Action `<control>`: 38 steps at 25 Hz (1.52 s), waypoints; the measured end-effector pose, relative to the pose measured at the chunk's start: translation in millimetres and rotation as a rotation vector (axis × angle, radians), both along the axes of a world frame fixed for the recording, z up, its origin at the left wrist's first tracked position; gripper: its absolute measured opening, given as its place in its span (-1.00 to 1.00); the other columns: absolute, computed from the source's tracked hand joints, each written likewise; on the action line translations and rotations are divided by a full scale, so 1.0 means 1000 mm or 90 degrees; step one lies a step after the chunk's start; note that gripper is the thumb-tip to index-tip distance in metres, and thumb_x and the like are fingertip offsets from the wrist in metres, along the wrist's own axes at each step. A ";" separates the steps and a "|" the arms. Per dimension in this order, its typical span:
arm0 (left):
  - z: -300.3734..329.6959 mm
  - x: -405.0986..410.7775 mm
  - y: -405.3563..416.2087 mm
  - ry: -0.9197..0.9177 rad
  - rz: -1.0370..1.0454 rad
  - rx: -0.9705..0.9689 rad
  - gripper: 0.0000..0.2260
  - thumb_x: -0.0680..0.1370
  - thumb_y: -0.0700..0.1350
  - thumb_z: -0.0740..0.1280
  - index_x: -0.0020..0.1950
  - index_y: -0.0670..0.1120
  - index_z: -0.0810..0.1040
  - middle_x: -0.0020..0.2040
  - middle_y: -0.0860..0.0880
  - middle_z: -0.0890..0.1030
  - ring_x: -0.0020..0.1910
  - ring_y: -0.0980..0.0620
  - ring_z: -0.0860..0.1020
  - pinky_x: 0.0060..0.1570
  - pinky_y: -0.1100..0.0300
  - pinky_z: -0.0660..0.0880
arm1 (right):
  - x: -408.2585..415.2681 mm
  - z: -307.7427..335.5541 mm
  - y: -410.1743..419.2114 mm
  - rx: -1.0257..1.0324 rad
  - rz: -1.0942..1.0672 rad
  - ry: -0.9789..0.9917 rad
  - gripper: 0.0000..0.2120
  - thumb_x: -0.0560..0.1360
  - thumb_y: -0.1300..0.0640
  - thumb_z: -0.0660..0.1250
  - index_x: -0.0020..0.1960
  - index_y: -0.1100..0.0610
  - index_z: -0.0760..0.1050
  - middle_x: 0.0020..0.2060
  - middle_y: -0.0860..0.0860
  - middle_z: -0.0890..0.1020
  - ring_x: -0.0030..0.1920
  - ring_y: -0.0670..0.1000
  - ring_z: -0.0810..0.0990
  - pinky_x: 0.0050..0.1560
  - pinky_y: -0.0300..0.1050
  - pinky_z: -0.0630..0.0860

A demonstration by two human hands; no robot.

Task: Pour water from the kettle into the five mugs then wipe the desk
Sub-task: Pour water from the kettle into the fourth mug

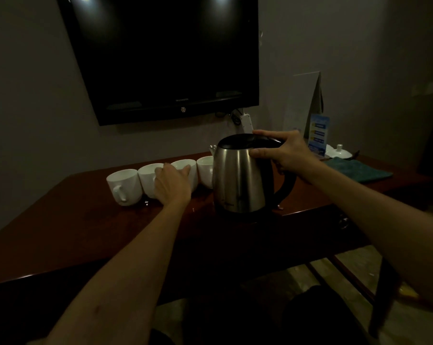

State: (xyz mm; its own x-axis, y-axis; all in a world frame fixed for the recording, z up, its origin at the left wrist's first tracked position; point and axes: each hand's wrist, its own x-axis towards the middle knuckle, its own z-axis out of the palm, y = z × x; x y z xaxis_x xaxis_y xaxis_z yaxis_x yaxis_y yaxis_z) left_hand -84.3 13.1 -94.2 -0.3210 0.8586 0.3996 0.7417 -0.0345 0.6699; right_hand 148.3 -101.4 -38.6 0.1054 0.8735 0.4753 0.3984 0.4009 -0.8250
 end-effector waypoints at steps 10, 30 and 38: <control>-0.010 -0.034 -0.003 -0.136 0.091 -0.042 -0.53 0.58 0.00 0.34 0.43 -0.13 0.35 0.32 -0.17 0.47 0.26 -0.17 0.49 0.13 -0.09 0.46 | -0.001 -0.001 0.000 -0.009 -0.012 0.005 -0.46 0.43 0.25 0.50 0.39 0.14 0.49 -0.21 -0.06 0.53 -0.51 -0.36 0.49 -0.49 -0.48 0.38; -0.014 -0.077 -0.015 -0.095 -0.041 -0.048 -0.56 0.37 0.20 0.51 -0.05 -0.15 0.60 -0.17 -0.05 0.60 -0.10 -0.04 0.56 -0.01 -0.08 0.52 | 0.001 0.005 -0.001 -0.061 0.003 0.014 -0.43 0.44 0.23 0.50 0.42 0.09 0.47 -0.13 -0.04 0.53 -0.50 -0.38 0.49 -0.49 -0.46 0.41; -0.019 -0.078 -0.032 -0.059 -0.123 -0.043 -0.64 0.33 0.26 0.50 -0.21 0.01 0.54 -0.28 0.07 0.59 -0.20 0.06 0.58 -0.09 0.01 0.54 | -0.001 0.007 -0.004 -0.072 0.014 0.017 -0.43 0.44 0.26 0.48 0.42 0.11 0.46 -0.20 -0.05 0.50 -0.52 -0.33 0.51 -0.50 -0.44 0.40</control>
State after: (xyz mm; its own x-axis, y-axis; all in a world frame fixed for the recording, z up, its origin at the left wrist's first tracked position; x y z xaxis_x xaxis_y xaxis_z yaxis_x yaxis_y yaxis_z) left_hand -162.3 -19.3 -113.6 -0.1803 0.9314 0.3162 0.6612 -0.1232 0.7400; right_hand 147.4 -105.2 -31.7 0.0970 0.9238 0.3704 0.3679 0.3125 -0.8758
